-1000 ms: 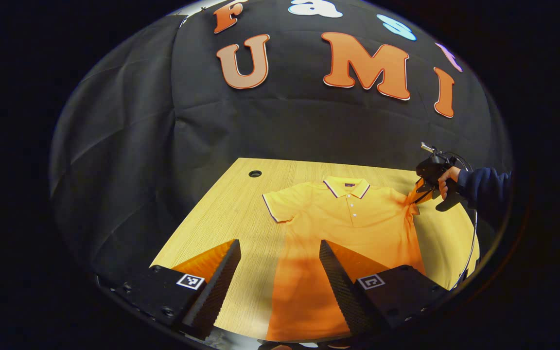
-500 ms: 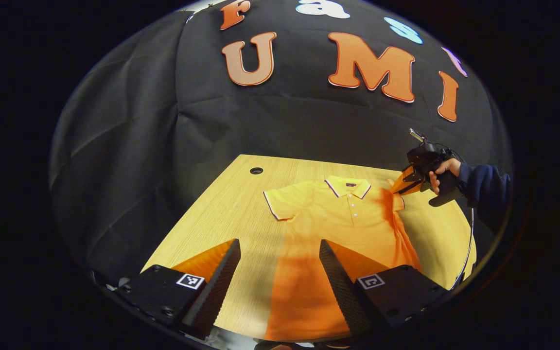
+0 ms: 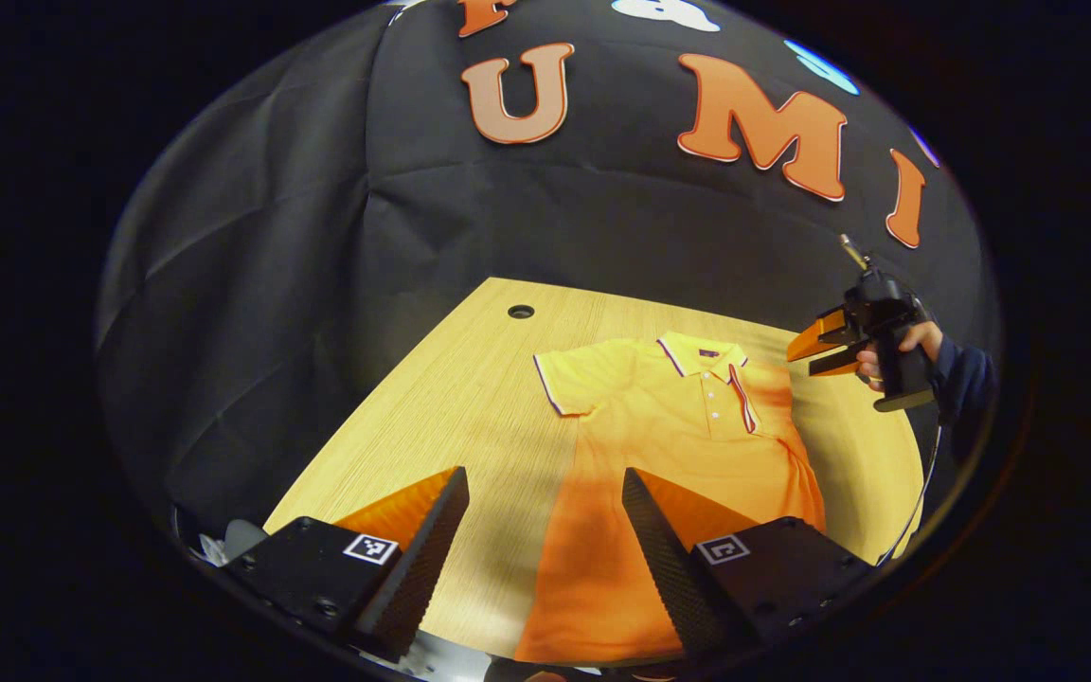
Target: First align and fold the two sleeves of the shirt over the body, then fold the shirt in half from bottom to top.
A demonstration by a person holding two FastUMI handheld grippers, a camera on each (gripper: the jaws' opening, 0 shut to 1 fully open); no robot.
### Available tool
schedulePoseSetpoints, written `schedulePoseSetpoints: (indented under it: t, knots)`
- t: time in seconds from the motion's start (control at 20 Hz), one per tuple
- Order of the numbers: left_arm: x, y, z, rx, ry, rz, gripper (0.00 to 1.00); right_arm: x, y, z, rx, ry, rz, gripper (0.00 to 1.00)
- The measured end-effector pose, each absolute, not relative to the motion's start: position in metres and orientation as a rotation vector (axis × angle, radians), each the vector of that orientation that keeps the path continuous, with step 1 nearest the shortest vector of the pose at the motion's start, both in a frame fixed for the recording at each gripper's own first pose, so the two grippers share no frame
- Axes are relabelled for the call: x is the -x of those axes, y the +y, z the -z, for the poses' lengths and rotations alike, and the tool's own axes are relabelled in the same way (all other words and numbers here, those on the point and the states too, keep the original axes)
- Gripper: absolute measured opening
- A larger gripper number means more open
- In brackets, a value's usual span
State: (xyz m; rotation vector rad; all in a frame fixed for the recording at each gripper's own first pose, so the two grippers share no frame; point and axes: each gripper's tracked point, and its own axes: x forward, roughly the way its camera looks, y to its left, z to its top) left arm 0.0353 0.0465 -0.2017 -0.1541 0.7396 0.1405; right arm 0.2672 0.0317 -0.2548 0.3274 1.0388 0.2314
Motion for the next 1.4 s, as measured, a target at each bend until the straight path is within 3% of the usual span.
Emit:
schedulePoseSetpoints:
  t: [0.05,0.15,0.35,0.65,1.4]
  knots:
    - [-0.041,0.047,0.203,0.164,0.754,-0.139,0.99,-0.266,0.028,0.249,-0.314,1.016,-0.228,0.79]
    - [-0.054,0.051,0.208,0.180,0.778,-0.130,0.98,-0.264,0.019,0.234,-0.289,0.968,-0.220,0.87]
    - [-0.097,0.048,0.226,0.166,0.831,-0.060,0.99,-0.246,0.006,0.199,-0.275,0.877,-0.184,0.94]
    - [-0.160,0.044,0.256,0.183,0.919,0.049,0.99,-0.209,-0.018,0.154,-0.257,0.763,-0.099,0.97]
    - [-0.286,0.044,0.351,0.331,1.274,0.089,0.99,-0.128,-0.044,0.117,-0.206,0.638,0.044,0.99]
